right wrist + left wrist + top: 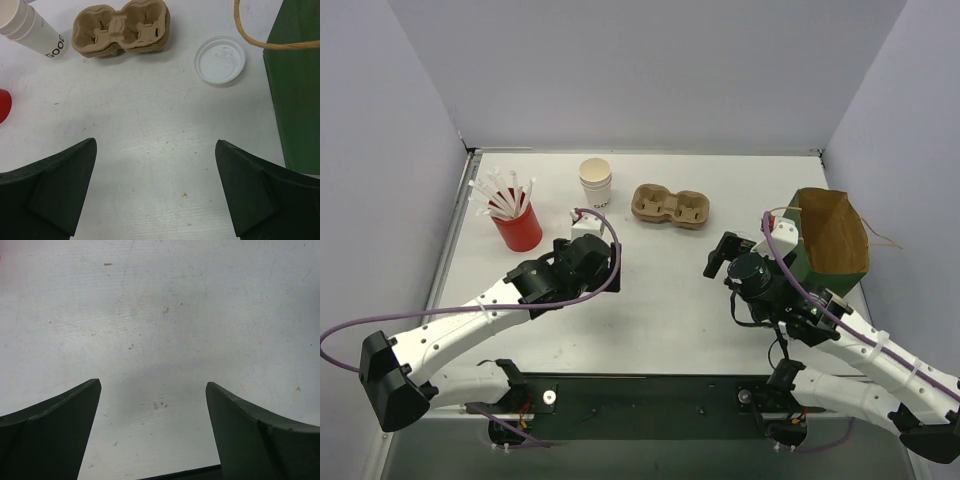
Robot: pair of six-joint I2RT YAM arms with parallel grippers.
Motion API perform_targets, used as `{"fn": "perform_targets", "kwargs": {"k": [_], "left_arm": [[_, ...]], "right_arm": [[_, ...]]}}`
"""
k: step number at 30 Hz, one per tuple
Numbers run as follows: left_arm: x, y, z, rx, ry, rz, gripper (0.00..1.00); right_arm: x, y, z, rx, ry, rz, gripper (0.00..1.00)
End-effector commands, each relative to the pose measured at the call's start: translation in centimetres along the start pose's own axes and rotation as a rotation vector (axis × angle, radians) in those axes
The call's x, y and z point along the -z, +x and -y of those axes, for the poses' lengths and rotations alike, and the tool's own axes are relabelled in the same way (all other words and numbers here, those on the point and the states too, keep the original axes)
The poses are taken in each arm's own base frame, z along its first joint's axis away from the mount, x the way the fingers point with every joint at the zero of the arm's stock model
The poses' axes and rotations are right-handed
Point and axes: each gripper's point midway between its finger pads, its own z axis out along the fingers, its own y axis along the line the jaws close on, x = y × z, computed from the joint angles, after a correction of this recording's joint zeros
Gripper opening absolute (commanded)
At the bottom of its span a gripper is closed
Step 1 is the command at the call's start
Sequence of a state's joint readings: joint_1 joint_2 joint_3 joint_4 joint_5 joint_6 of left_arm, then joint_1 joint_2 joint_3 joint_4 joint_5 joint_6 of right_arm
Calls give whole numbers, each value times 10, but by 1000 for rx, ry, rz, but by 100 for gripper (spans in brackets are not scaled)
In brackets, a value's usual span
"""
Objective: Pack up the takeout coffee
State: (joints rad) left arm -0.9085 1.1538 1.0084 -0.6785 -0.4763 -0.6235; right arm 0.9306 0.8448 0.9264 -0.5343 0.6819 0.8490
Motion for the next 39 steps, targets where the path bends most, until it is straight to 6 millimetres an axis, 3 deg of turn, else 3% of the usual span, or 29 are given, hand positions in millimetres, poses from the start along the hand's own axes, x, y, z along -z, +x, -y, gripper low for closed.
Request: {"fn": "perform_targets", "kwargs": {"k": [1,5,12,13,16,17,19,20,21,23,24,30,36,39], "left_arm": [[8,-24,-2,46,-21,62,97],[3,-53,-4,54,-47,121,97],[-21,-132,-24,147,-99,219,89],[-30,-151,-36,175,-141,237,85],[-53,-182,-50,203,-193,244,75],[-61,-186,-65,215,-230,231,73],[-84,-189,-73,217,-269,201,69],[-86,-204,-78,242,-267,222,66],[-103,-201,-75,236,-254,192,65],[-112,-216,-74,239,-239,213,61],[-127,-212,-74,233,-244,190,60],[-168,-221,-81,223,-284,148,52],[-189,-219,-91,200,-331,119,51],[-189,-221,-98,203,-363,117,50]], "right_arm": [[2,-8,6,-20,23,40,100],[3,-9,4,-12,14,34,100],[2,1,0,14,-2,-16,100],[2,2,-1,13,-7,-24,100],[4,6,-3,14,-22,-48,100],[4,7,-4,13,-24,-54,100],[5,9,-5,11,-33,-67,100],[5,10,-5,10,-34,-72,100],[6,11,-6,8,-40,-82,100],[7,13,-7,8,-45,-92,99],[8,14,-7,8,-49,-98,99],[12,19,-4,6,-55,-127,97],[17,20,3,1,-55,-133,97],[17,21,8,1,-47,-130,98]]}}
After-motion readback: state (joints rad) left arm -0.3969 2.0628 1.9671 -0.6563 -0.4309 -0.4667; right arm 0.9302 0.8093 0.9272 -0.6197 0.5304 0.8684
